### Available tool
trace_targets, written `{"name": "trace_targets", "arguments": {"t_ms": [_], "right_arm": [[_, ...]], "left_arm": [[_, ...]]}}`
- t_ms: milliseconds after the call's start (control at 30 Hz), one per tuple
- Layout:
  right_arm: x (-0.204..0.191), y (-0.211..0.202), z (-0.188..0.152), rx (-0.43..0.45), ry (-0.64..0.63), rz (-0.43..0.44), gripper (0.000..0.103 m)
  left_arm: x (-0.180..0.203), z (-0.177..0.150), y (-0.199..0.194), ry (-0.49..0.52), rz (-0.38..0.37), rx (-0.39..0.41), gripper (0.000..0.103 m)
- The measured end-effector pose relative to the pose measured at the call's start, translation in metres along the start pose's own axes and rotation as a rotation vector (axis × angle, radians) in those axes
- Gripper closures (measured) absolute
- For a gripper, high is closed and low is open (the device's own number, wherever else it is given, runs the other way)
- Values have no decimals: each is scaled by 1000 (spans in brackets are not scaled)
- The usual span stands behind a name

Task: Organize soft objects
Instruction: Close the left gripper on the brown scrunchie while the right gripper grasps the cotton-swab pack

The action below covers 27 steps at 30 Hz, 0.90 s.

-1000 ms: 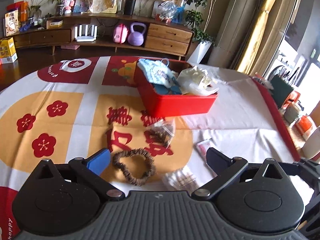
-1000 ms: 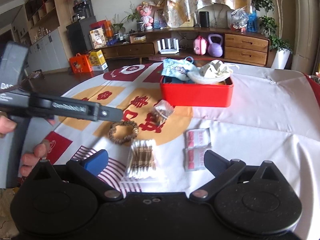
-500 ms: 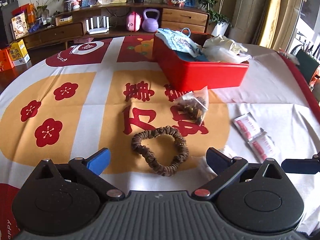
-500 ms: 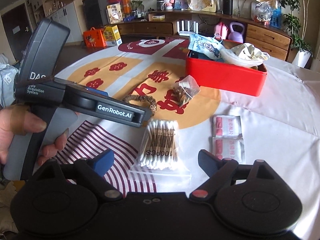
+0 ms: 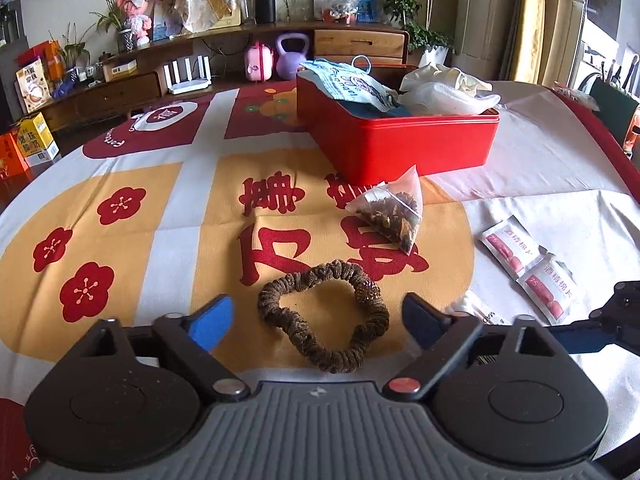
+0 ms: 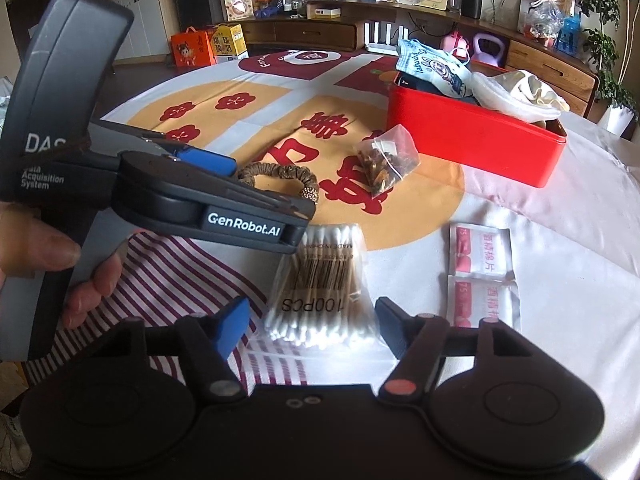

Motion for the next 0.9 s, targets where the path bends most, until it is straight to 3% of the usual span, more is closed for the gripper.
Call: {"name": "trace_targets", "arguments": {"t_ms": [300, 533, 733, 900], "right_arm": [[-2, 6, 1, -4, -34, -26, 50], [4, 2, 1, 7, 7, -15, 58], [7, -3, -1, 14, 52, 4, 60], [11, -12, -2, 30, 94, 8, 61]], "left_arm": [[3, -7, -1, 45, 13, 20, 40], [-3, -6, -4, 48, 49, 28, 68], [-11, -6, -8, 24, 48, 29, 83], [-17, -6, -14, -5, 31, 37, 88]]}}
Point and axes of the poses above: each gripper's, at about its wrist camera, not at the fingertips, and y roughly the way its jaws point, x to its right, z to its top, the point moved 4 cm from there along y, roughly the way its jaws point, and after that the axes turned 1 degree about -y, right-handed, at the moved point
